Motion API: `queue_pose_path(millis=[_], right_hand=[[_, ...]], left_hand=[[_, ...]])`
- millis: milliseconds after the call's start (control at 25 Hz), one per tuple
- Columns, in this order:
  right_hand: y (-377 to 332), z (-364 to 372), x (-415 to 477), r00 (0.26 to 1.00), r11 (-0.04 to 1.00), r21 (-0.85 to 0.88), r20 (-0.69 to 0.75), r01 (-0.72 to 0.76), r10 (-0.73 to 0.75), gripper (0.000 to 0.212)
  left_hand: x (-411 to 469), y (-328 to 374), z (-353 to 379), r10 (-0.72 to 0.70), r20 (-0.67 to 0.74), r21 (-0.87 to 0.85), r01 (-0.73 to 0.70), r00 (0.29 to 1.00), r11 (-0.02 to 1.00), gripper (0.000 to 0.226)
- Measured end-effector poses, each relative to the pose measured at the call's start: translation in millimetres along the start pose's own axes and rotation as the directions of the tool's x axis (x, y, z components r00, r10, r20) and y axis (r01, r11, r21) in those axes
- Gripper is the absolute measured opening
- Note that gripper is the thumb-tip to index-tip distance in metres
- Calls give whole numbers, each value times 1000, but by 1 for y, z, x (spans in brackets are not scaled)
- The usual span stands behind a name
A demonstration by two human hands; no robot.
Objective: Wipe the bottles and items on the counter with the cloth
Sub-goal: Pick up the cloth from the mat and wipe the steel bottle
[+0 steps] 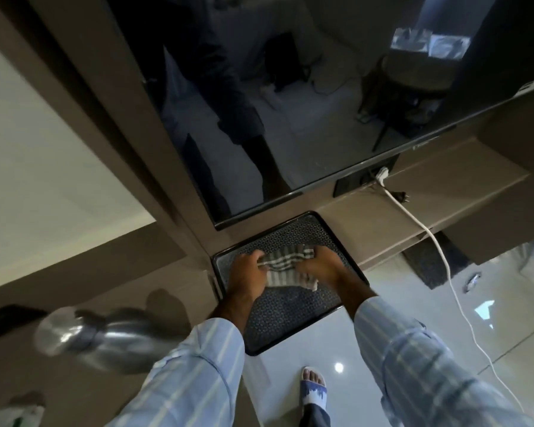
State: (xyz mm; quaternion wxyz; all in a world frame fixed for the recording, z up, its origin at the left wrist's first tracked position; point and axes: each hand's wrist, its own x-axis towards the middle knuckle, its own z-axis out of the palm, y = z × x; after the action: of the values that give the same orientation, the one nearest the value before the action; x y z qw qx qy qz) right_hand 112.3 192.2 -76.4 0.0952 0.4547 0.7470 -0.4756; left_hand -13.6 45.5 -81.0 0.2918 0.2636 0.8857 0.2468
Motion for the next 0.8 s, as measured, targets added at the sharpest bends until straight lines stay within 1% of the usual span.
queue_pose_path(millis=[40, 80, 120, 160, 200, 240, 280, 320, 360, 440, 480, 520, 560, 600, 640, 680, 720, 760, 800], right_hand=[[-12, -7, -21, 998, 997, 51, -38, 57, -55, 38], [-24, -13, -45, 986, 985, 95, -93, 144, -135, 38], [-37, -17, -72, 964, 963, 136, -159, 233, -211, 40], [-52, -18, -106, 932, 935, 157, -233, 317, -277, 42], [-68, -17, -141, 894, 909, 144, -296, 390, -337, 41], [-83, -14, -171, 848, 881, 100, -340, 462, -406, 39], [-99, -9, -203, 800, 847, 47, -361, 529, -479, 38], [-112, -3, -229, 757, 808, 28, -369, 589, -540, 38], [-124, 3, -256, 728, 763, 72, -369, 642, -578, 37], [-147, 11, -299, 703, 626, 325, -392, 709, -593, 30], [-160, 14, -317, 687, 533, 434, -444, 726, -575, 23], [-172, 18, -333, 671, 448, 501, -520, 740, -528, 16], [-185, 25, -343, 660, 402, 524, -589, 751, -466, 16], [-199, 33, -347, 655, 412, 511, -633, 754, -413, 22], [-212, 43, -346, 653, 488, 457, -651, 744, -386, 29], [-226, 57, -342, 647, 594, 348, -640, 725, -414, 35], [-238, 73, -332, 642, 686, 193, -589, 702, -491, 38], [-250, 92, -319, 657, 740, 33, -490, 671, -574, 40], [-260, 109, -305, 680, 760, -101, -381, 643, -626, 40]], left_hand=[[-12, 10, -10, -38, -57, -186, 27, 998, 982, 37], [-28, 22, -23, -89, -99, -387, 44, 991, 921, 41], [-49, 39, -35, -158, -77, -596, 81, 984, 799, 52], [-74, 56, -50, -192, 19, -763, 138, 981, 632, 62], [-100, 72, -63, -146, 143, -866, 195, 979, 460, 63], [-123, 87, -78, -51, 222, -923, 226, 974, 311, 61], [-147, 99, -95, 27, 235, -949, 224, 972, 223, 61], [-166, 106, -111, 79, 215, -964, 198, 974, 175, 62], [-189, 111, -129, 100, 159, -976, 141, 982, 166, 65], [-219, 115, -164, 133, 7, -984, -17, 991, 176, 70], [-233, 117, -183, 158, -93, -976, -121, 983, 180, 67], [-246, 118, -203, 172, -199, -955, -230, 965, 187, 62], [-258, 115, -227, 187, -304, -920, -339, 934, 196, 58], [-273, 106, -249, 175, -414, -870, -444, 893, 212, 53], [-281, 90, -268, 131, -516, -815, -532, 847, 228, 47], [-287, 67, -282, 45, -594, -775, -586, 803, 236, 41], [-287, 37, -288, -63, -629, -763, -600, 775, 238, 37], [-285, 1, -289, -153, -627, -772, -583, 764, 251, 38], [-279, -34, -282, -212, -605, -792, -550, 768, 265, 45]])
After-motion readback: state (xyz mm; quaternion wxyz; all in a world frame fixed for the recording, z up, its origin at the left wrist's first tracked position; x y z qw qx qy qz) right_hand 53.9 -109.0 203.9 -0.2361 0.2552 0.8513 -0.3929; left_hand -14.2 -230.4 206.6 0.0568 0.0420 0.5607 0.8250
